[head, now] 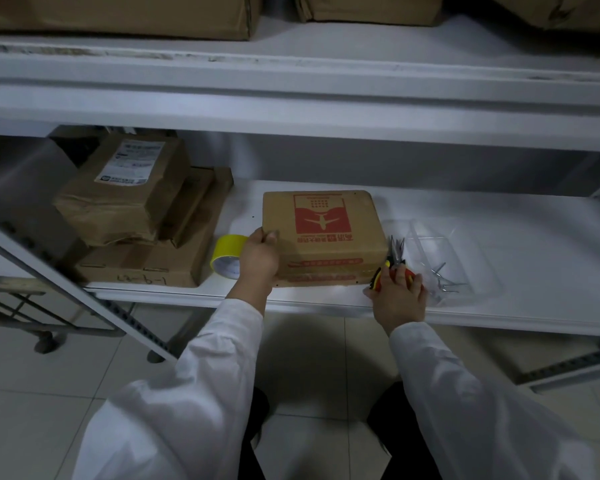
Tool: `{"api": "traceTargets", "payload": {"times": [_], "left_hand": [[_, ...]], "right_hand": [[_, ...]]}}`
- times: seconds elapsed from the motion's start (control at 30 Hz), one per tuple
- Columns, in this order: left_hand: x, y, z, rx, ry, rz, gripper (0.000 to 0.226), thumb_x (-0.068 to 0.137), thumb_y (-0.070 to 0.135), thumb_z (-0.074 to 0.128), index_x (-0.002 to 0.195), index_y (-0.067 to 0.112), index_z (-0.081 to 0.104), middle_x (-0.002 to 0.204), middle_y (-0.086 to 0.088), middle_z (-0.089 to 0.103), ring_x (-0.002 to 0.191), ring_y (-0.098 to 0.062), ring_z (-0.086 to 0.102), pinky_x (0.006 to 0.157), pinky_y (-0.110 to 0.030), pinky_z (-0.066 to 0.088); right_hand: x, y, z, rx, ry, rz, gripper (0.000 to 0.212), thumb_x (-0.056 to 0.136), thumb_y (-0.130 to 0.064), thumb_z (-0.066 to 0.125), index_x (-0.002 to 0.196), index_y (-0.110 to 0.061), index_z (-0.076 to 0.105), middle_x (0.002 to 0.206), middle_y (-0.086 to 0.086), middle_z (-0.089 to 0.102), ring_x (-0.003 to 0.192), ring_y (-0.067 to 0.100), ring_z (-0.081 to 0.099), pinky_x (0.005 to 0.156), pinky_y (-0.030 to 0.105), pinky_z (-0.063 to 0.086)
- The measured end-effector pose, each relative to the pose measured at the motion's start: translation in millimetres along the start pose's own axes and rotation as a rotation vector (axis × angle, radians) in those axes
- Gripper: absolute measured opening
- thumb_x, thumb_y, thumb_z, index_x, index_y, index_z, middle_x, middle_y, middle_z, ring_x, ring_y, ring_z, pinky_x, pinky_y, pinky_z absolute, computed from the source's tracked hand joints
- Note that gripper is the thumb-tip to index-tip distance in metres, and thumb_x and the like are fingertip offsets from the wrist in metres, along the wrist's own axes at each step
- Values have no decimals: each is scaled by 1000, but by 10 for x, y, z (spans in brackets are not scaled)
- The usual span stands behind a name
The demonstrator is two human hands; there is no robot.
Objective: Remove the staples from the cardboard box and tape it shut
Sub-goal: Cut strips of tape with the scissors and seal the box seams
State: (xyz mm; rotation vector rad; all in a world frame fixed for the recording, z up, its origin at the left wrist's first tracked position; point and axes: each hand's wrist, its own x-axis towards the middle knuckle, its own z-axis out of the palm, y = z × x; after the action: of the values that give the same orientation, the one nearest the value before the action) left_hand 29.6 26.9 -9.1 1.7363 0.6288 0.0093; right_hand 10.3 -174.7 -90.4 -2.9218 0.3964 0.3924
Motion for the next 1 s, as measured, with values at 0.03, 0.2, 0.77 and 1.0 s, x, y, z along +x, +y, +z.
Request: {"api": "traceTargets", "payload": {"times": [0.03, 0.2, 0.77, 1.0], "left_hand": [[-1, 7, 1, 3, -6, 0, 32, 100, 21, 37, 126, 10, 53, 123, -12, 57, 96, -27, 48, 92, -40, 46], [-2, 16, 22, 21, -47, -31, 33, 100, 22, 37, 126, 11, 53, 128, -13, 55, 110, -34, 51, 97, -53, 46], [-37, -17, 110, -53, -88, -110, 38, 101, 28, 33, 138, 21, 42, 138, -8, 47, 123, -33, 45, 102, -52, 42], [-185, -119, 16, -447, -120, -272, 31, 99, 33, 38, 124, 18, 49, 120, -1, 51, 106, -19, 46, 98, -46, 45]], "right_hand": [[12, 16, 0, 0, -1, 1, 65, 98, -48, 35, 152, -25, 8, 160, 4, 2, 144, 41, -2, 116, 51, 3], [44, 97, -22, -13, -1, 4, 64, 98, -48, 33, 151, -24, 8, 160, 5, 0, 144, 41, -3, 116, 51, 4], [30, 134, -213, 368, 165, -117, 63, 92, -26, 52, 148, -16, 25, 154, 11, 28, 138, 34, 28, 111, 43, 27], [-279, -128, -669, 1162, 139, -194, 30, 95, -20, 48, 123, -25, 58, 105, -16, 60, 97, 6, 55, 81, 19, 42]]}}
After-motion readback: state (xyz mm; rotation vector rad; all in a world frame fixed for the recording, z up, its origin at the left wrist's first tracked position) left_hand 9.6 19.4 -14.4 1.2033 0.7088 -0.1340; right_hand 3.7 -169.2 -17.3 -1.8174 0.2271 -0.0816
